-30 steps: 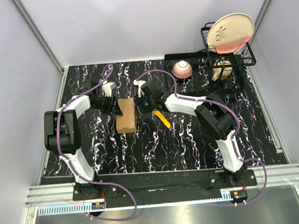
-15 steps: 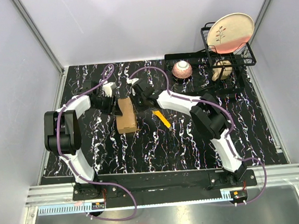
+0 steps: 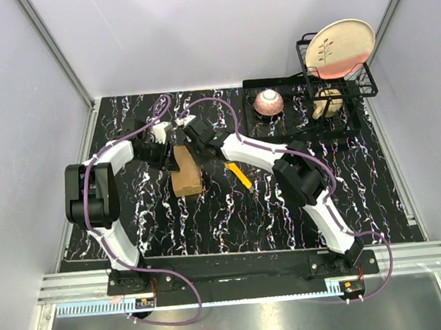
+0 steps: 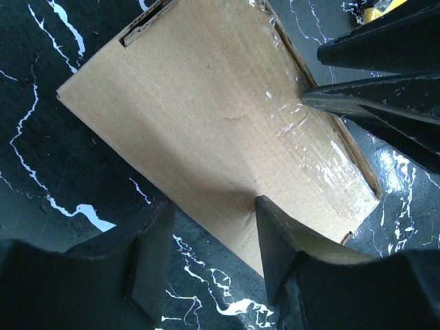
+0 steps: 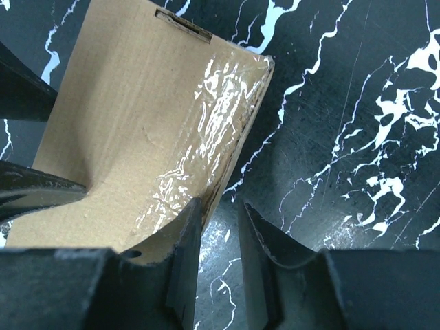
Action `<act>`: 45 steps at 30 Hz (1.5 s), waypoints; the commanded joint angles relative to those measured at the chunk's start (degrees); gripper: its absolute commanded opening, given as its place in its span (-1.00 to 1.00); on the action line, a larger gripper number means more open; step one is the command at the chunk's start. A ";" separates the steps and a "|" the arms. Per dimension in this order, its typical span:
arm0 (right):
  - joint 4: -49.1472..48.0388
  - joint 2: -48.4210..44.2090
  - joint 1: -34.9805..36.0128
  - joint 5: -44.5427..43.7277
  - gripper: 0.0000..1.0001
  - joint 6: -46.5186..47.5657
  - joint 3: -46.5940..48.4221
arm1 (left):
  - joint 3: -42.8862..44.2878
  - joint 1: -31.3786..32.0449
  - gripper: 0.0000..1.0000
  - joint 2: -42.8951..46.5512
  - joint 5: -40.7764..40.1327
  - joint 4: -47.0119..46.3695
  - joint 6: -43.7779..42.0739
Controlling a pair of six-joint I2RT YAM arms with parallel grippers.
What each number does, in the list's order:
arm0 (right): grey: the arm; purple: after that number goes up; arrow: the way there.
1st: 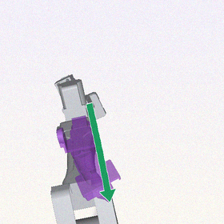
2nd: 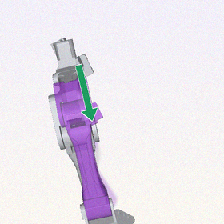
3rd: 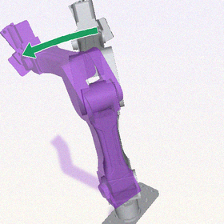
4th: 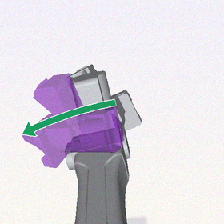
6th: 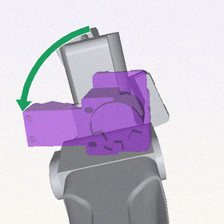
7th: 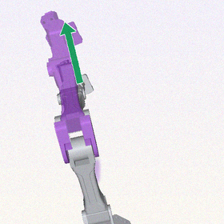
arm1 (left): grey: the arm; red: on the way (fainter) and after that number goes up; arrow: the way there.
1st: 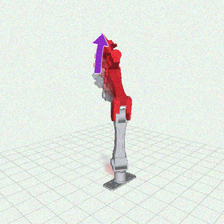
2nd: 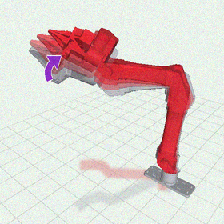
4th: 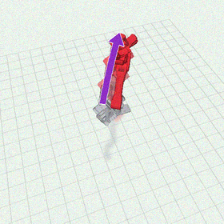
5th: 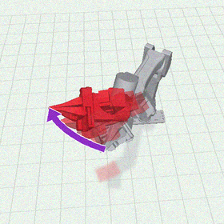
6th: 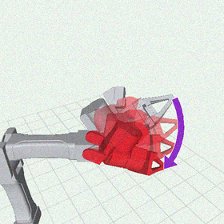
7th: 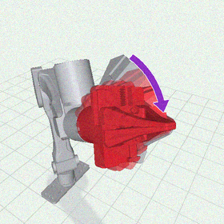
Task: Unpack the express box
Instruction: Open the express box at the center of the board.
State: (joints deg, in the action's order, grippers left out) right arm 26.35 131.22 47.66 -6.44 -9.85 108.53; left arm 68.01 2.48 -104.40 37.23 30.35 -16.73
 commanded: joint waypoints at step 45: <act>-18.17 -16.17 -8.28 15.39 -0.23 -4.57 -28.90 | -1.39 3.58 -0.12 -0.63 1.35 4.90 -2.78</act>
State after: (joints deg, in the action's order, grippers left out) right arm 6.55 117.51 41.34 8.75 -15.38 81.25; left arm 67.75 5.43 -104.40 40.25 32.82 -17.80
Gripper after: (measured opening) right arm 0.371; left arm 0.448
